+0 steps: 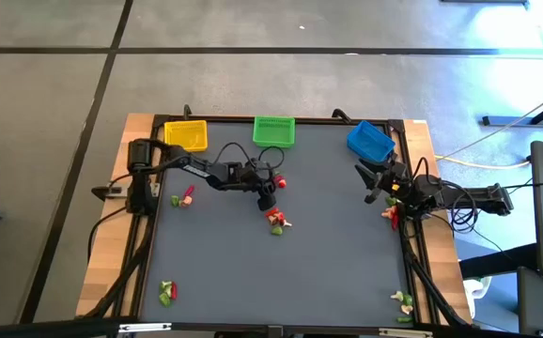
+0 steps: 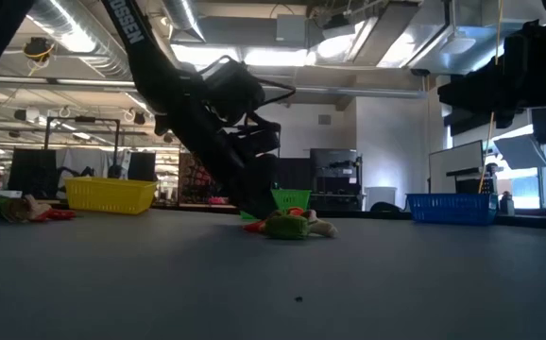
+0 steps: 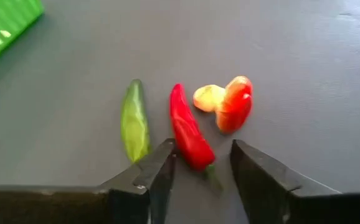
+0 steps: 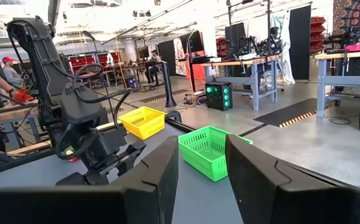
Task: Sort produce into baskets
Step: Put the red chili pepper into the yellow basket
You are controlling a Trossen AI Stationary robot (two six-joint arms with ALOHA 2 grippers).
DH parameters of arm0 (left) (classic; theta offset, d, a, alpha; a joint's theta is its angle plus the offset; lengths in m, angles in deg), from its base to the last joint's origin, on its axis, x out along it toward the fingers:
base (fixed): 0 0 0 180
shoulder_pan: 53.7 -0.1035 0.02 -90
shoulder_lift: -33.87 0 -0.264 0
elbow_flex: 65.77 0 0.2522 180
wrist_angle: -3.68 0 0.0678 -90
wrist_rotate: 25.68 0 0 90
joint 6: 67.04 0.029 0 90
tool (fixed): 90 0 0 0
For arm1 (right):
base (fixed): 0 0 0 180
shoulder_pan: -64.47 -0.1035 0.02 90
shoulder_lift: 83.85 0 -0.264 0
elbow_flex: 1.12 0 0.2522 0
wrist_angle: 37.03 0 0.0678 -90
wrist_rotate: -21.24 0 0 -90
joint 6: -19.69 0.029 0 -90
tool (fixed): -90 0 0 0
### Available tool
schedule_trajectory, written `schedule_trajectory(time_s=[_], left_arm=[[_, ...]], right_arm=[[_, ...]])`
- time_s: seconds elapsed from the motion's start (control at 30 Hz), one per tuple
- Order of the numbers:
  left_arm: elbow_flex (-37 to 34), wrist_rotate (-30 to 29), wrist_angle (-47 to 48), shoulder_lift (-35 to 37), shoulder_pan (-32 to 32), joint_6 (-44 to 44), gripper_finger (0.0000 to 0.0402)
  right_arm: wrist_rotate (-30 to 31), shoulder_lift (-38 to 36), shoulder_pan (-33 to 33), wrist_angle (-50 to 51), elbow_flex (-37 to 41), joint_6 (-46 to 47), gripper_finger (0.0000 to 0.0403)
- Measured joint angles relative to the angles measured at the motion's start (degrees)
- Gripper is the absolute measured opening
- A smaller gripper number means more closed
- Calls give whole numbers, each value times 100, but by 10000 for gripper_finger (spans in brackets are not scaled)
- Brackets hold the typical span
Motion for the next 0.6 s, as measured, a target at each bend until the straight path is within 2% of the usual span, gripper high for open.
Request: schedule_trajectory(time_s=[0.2,0.6], left_arm=[[0,-68,-63,-7,-19,-138,148],[0,-105,-32,4,-28,172,51]], right_arm=[[-9,-1,0,2,0,2,134],[-110,0,-2,-66,0,148,134]])
